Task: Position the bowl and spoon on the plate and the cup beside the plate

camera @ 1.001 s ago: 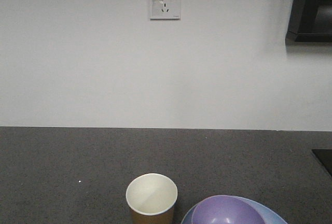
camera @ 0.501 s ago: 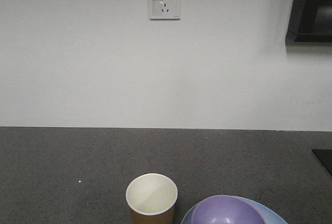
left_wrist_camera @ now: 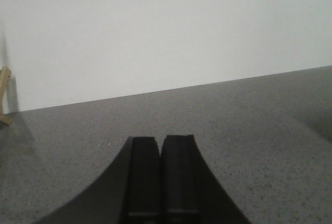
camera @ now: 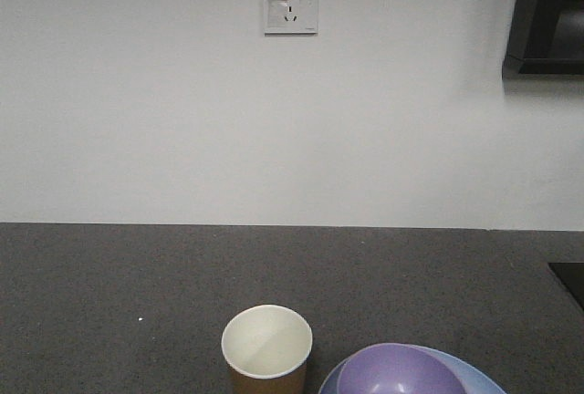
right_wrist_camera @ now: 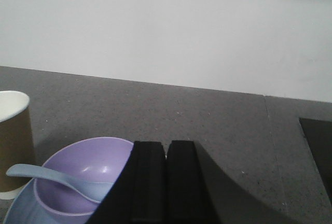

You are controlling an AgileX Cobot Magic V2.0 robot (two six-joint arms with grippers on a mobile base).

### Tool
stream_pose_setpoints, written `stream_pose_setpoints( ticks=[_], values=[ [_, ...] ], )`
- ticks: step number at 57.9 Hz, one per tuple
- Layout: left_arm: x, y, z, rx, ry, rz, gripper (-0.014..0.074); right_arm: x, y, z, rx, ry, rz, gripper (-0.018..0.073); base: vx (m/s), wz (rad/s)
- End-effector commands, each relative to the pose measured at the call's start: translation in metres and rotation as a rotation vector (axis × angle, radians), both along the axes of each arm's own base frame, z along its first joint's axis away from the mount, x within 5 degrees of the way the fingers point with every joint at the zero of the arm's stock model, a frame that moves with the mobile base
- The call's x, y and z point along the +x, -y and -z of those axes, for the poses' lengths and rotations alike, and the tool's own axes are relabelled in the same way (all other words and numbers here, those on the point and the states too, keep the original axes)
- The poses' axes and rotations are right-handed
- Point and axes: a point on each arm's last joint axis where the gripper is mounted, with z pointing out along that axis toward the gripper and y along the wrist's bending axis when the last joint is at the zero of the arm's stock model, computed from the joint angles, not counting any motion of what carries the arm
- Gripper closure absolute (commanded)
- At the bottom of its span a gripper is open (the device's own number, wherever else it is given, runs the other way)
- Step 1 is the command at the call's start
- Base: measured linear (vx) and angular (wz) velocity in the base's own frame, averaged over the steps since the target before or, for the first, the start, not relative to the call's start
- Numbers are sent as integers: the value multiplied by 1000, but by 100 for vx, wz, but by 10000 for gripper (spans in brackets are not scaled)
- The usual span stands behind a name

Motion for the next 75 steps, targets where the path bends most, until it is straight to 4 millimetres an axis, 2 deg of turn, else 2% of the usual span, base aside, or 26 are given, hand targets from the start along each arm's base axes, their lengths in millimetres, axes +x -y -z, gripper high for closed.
stream_pose_setpoints(
  ticks=[1, 6, 14, 20, 26, 37, 75],
  values=[
    [-4, 0, -16, -22, 119, 8, 599, 2, 4, -9, 54, 69, 51, 565, 0, 0],
    [-4, 0, -16, -22, 119, 8, 599, 6, 5, 7, 86, 63, 68, 565, 0, 0],
    [-4, 0, -16, -22, 119, 8, 599, 9, 4, 47, 103, 65, 67, 565, 0, 0],
    [-4, 0, -16, -22, 119, 8, 599, 5, 7, 77, 113, 97, 99, 565, 0, 0],
    [-4, 0, -16, -22, 119, 8, 599, -3, 11, 97, 146, 125, 147, 565, 0, 0],
    [-4, 0, -16, -22, 119, 8, 599, -18, 13, 99, 86, 182, 158, 565, 0, 0],
    [-4, 0, -16, -21, 118, 7, 599, -17, 13, 99, 87, 183, 157, 565, 0, 0]
  ],
)
